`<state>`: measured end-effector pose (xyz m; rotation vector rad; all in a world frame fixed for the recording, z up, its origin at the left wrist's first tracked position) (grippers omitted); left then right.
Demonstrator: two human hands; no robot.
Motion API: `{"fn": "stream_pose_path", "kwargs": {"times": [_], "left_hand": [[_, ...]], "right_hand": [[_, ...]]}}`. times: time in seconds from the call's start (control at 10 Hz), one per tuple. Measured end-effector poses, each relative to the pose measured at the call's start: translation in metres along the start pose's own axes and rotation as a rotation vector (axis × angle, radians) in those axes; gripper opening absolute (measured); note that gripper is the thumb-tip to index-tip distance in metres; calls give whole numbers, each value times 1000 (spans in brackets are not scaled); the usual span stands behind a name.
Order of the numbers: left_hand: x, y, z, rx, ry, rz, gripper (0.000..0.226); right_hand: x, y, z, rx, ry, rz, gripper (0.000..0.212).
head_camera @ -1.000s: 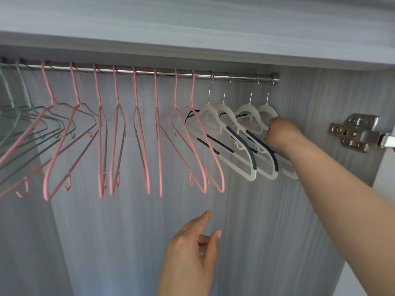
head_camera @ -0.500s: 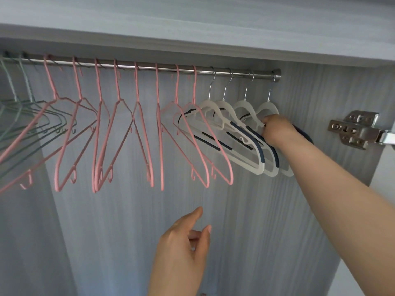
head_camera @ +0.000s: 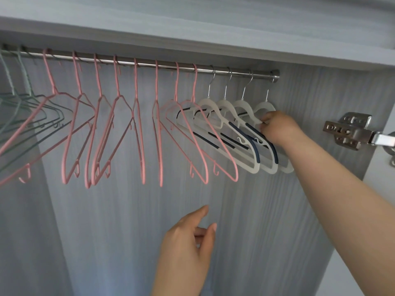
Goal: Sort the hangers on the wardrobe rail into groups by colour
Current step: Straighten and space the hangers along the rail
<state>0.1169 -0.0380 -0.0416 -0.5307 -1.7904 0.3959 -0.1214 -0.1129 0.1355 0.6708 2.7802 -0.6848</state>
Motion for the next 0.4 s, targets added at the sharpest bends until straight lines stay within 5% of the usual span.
{"fn": "stream_pose_path", "kwargs": {"times": [0.4], "left_hand": [[22,-9,-6,3,160,27,23]], "right_hand": [[16,117,8,367,-321,-213,36]]}}
Point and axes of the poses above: each hand's wrist, its own y-axis away from the middle knuckle, its own z-axis out of the palm, x = y × z, the point moved 2 cm from there along -y, towards the middle knuckle, and after that the axes turned 1 degree about x, right-handed, at the moved point
